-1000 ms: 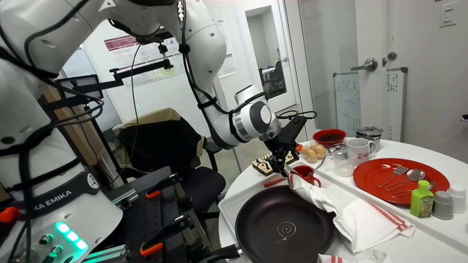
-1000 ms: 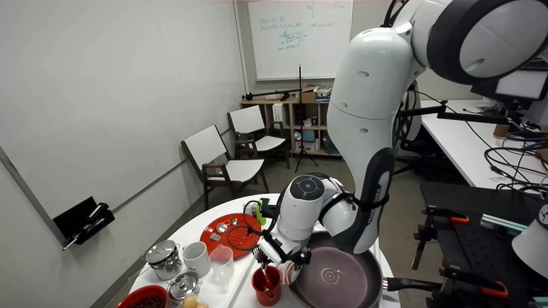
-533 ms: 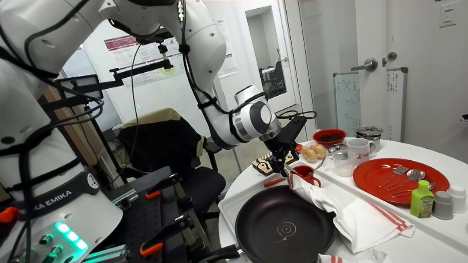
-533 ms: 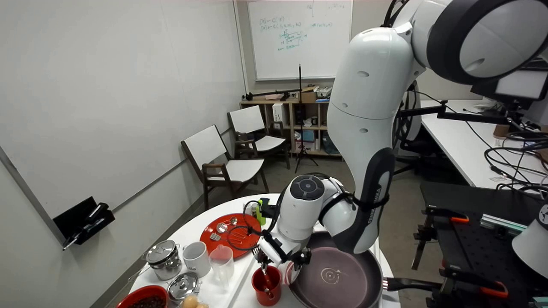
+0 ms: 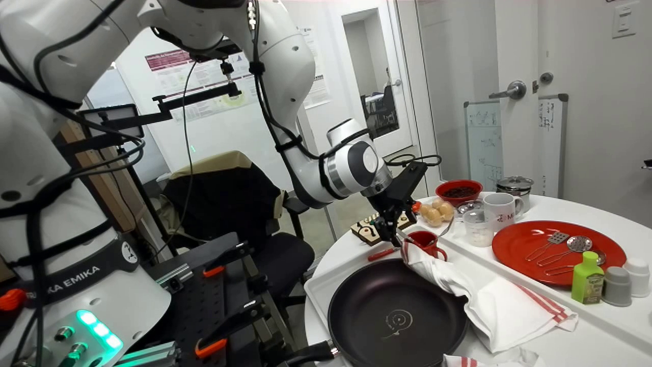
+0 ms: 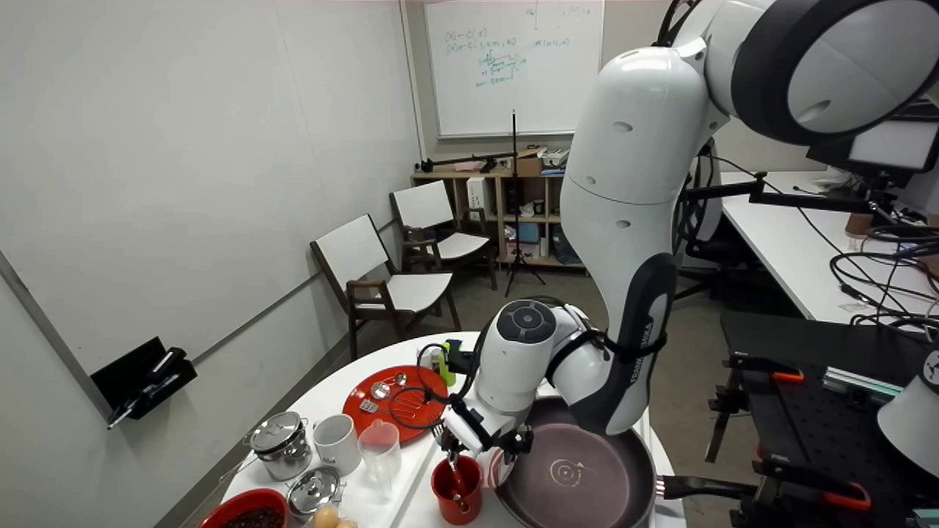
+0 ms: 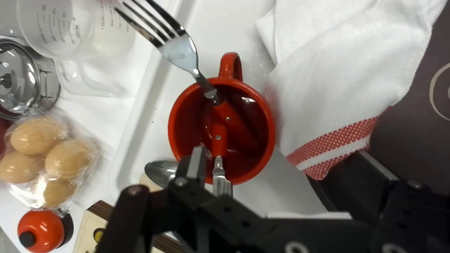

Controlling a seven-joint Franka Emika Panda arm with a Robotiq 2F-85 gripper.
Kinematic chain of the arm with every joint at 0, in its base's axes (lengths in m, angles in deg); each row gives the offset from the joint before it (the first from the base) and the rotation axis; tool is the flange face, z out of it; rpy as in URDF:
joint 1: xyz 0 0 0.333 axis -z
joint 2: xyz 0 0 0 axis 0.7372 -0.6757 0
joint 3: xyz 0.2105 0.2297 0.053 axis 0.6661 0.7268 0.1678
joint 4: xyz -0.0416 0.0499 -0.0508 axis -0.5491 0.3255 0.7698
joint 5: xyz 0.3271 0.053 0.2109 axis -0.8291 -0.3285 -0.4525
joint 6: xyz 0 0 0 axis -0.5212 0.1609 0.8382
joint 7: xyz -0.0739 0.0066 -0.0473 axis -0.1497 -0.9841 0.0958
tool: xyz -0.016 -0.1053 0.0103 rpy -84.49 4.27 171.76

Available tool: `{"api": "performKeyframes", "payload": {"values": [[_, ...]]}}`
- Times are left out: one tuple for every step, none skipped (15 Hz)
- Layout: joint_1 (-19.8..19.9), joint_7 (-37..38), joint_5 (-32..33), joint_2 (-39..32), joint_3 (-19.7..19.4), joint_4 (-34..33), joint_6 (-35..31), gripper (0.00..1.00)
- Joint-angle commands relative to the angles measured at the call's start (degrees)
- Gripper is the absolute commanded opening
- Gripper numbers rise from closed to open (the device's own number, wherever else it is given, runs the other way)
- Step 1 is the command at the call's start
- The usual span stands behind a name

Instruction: Put the fork and knife in the red cup and move it to the right

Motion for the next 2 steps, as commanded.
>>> {"api": "performKeyframes", "payload": {"values": [[0.31,0.71,0.95,0.05,0.16,-0.20,0.22,0.99],[0.31,0.71,0.95,0.05,0.16,-0.20,0.22,0.99]]}}
